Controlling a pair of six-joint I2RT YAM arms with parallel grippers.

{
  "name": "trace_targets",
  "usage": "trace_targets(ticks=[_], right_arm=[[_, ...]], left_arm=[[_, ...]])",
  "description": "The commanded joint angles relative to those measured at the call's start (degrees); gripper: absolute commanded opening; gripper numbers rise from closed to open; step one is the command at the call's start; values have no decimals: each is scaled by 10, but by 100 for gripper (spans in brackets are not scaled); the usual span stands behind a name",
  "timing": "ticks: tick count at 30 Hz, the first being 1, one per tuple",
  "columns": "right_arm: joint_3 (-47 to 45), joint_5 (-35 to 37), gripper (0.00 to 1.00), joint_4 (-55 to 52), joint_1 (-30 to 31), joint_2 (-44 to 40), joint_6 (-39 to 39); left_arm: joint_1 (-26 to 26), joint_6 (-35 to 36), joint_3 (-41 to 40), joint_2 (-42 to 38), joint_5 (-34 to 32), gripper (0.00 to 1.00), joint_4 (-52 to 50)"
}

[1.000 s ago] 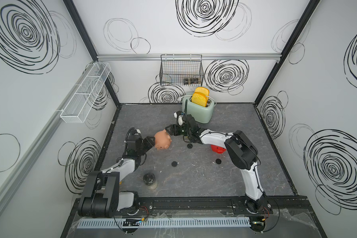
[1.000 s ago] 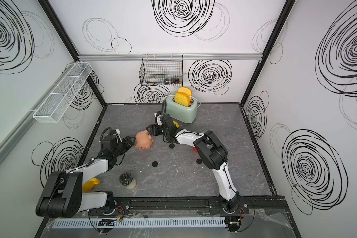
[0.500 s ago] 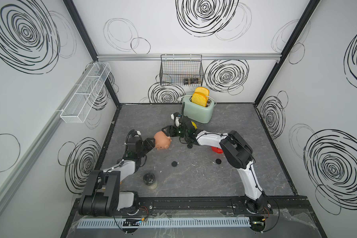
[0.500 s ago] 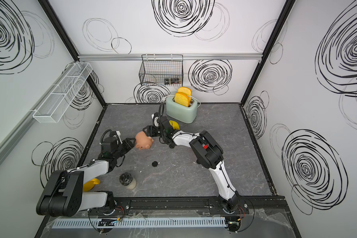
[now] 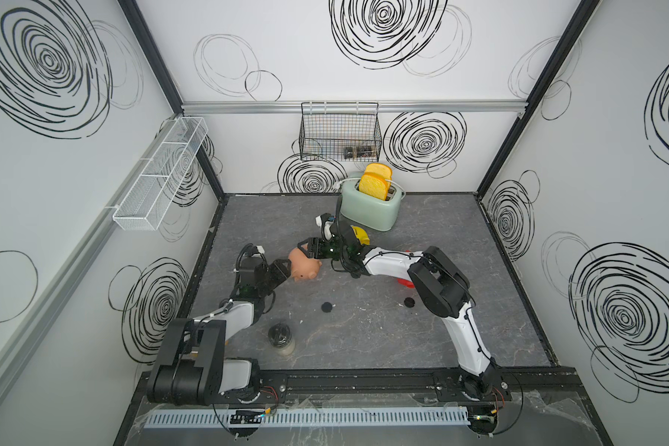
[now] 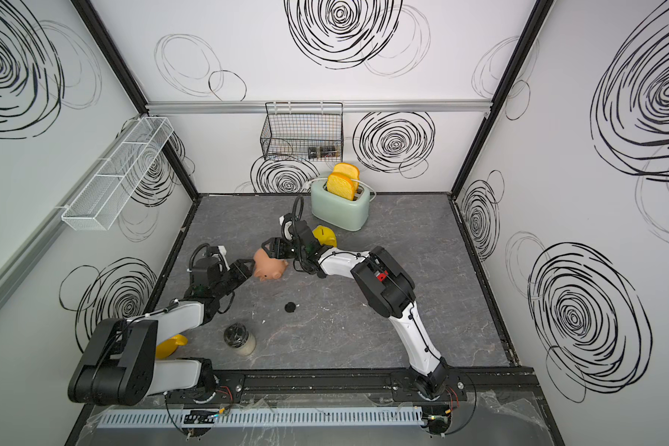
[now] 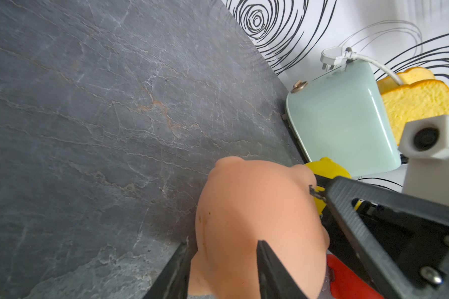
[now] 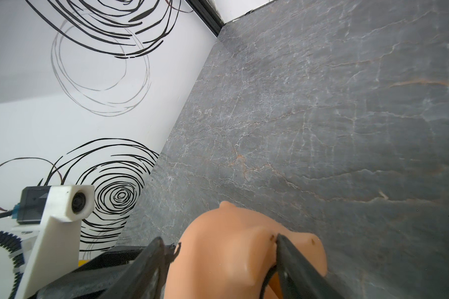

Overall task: Close piggy banks
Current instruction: Turn over the piggy bank at the center of the board.

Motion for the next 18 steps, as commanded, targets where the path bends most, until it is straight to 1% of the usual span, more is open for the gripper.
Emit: trace_targets(ticks=[1,18], right_arm=[[16,1,69,18,5,16,18],[27,-21,69,18,10,16,19]], left_arm=[[-4,3,-10,9,5,46,30],[-17,3,-10,40,9,46,57]])
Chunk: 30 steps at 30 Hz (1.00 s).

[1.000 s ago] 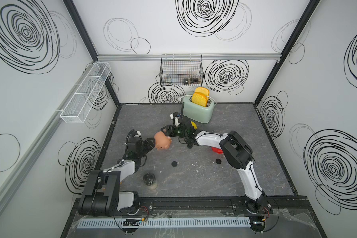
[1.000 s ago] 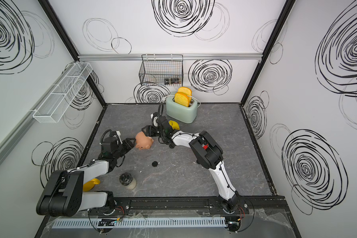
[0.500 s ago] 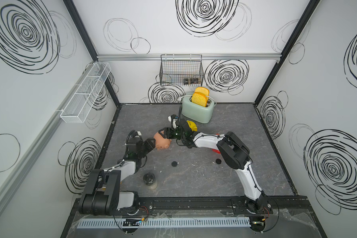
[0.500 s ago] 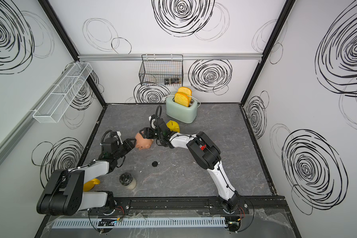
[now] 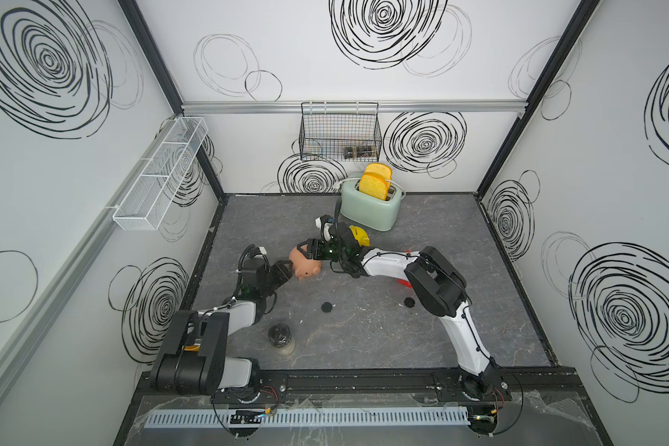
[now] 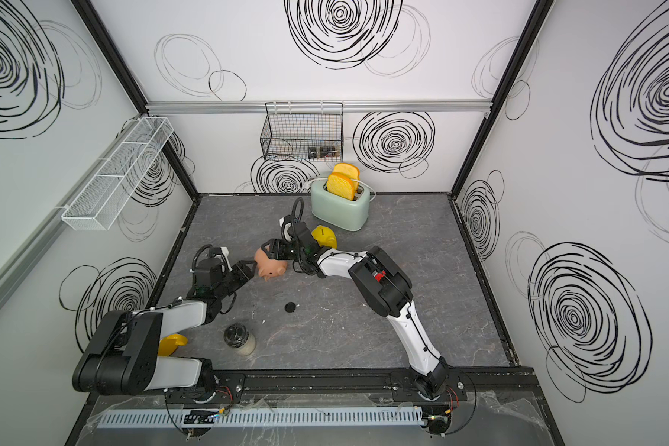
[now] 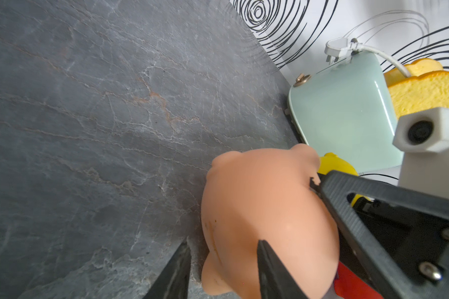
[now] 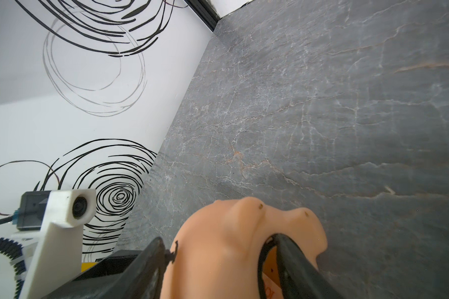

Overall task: Close piggy banks
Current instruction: Turn over the piggy bank at the center of the board.

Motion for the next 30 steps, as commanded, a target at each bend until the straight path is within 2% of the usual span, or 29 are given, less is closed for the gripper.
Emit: trace_targets(ticks=[1,30], right_arm=[[21,-22,69,12,9,3,6],[77,-30,68,-79,42,-8,-29]], left_arm=[[-12,4,-4,12,7,46,24],[-16,9,-3,24,3,46,24]])
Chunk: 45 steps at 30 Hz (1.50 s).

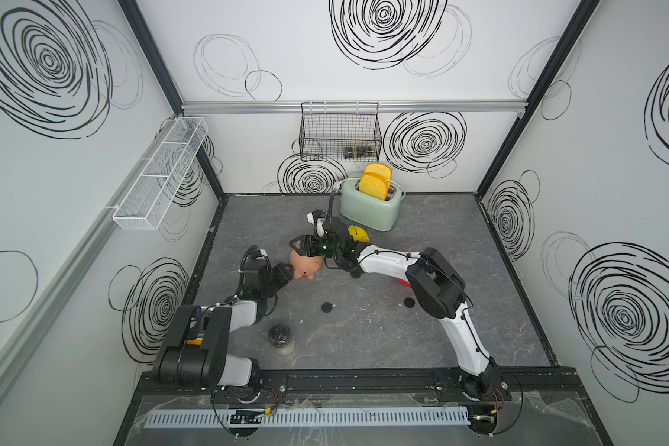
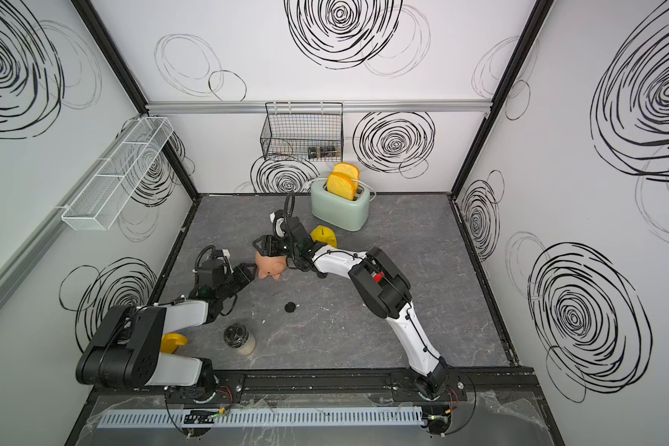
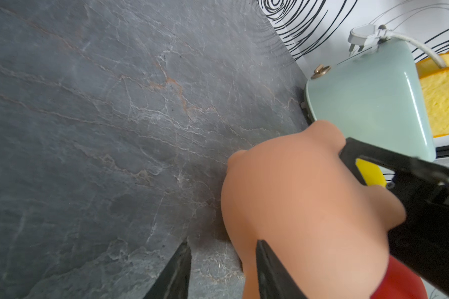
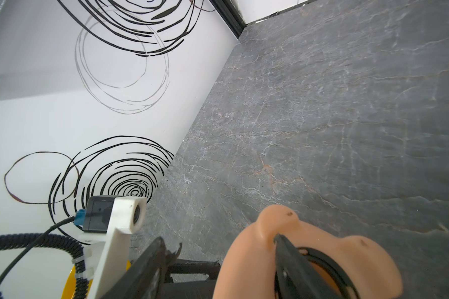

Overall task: Close piggy banks
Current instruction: Turn over the piggy bank at the center of the board.

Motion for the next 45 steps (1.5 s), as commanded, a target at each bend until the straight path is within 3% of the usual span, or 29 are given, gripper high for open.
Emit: trace_targets(ticks=[1,27,45], right_arm=[[15,-20,68,-37,25,-8,-3],[56,-4,68,-84,55,0,-30],[31,47,69,-105,57,-60,-92]], left_arm=[[-10,6,-1,5,16,46,30],[12,6,-13,4,16,46,31],[14,6,-14,12,16,46,39]])
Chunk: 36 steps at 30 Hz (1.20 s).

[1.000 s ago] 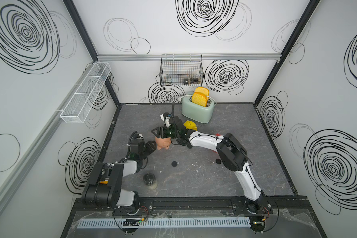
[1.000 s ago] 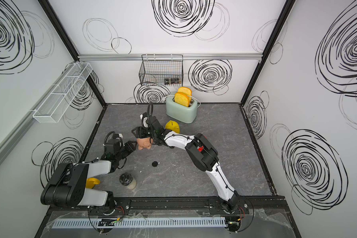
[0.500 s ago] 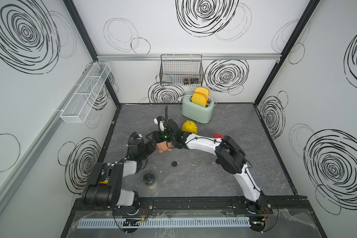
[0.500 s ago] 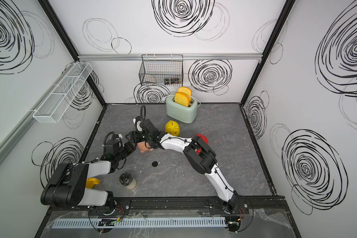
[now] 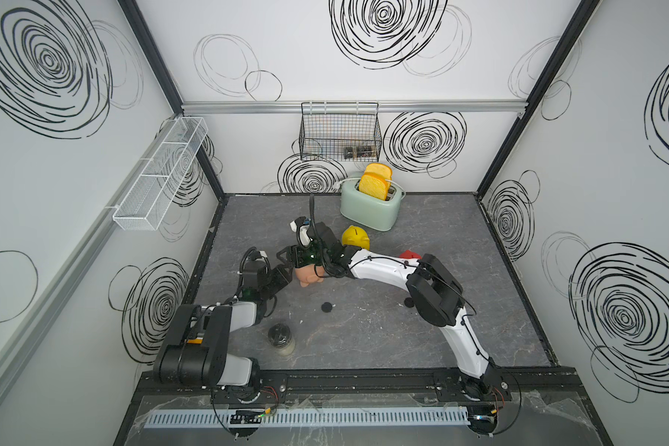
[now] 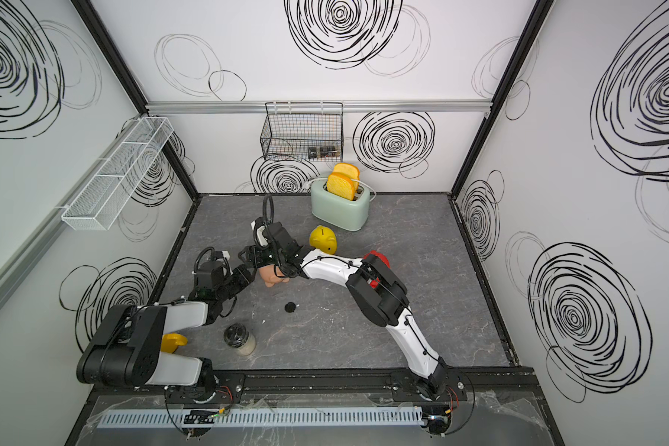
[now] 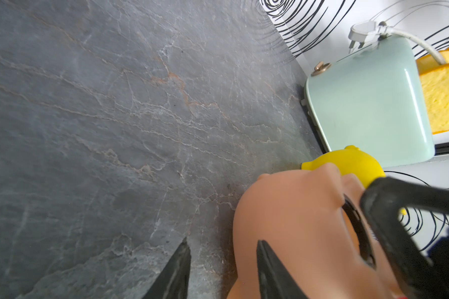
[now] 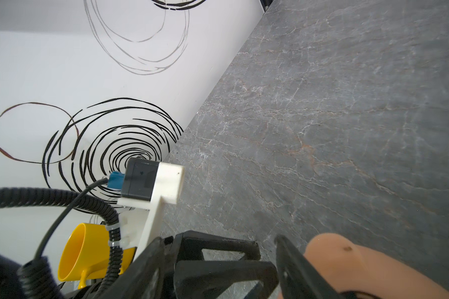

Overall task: Close piggy banks
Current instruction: Turn over the piggy bank at the center of the board.

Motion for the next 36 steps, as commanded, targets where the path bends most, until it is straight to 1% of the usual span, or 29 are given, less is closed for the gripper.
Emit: trace_targets(ticks=[1,6,12,16,23,26,29,33,34,36], right_arm=[[-7,13,69,-11,3,-45,-25],[-18,27,71,-32,2,-80,-56],[-91,43,75,-25,-5,-142,-71],[-106,70,79,-60,-6,-167,-87],[-177,85,85,-63,1,-200,-73],[-191,95,85,-72,11,-202,-78],[-196,119,88,-89,18,-196,-77],[-193,151,97,-115,24,-181,-71],[-192,153,98,-118,25,-178,-70],[-192,157,99,-120,25,-169,-69]], left_arm=[[3,2,-3,7,4,46,25],[3,3,-3,5,5,46,24],[18,13,-6,-14,16,46,24],[28,20,-10,-35,18,47,18],[29,35,-26,-76,8,52,27],[29,38,-30,-87,10,57,30],[30,40,-35,-97,6,63,32],[30,40,-41,-101,5,71,41],[30,40,-42,-101,6,75,42],[30,37,-45,-103,-1,92,44]])
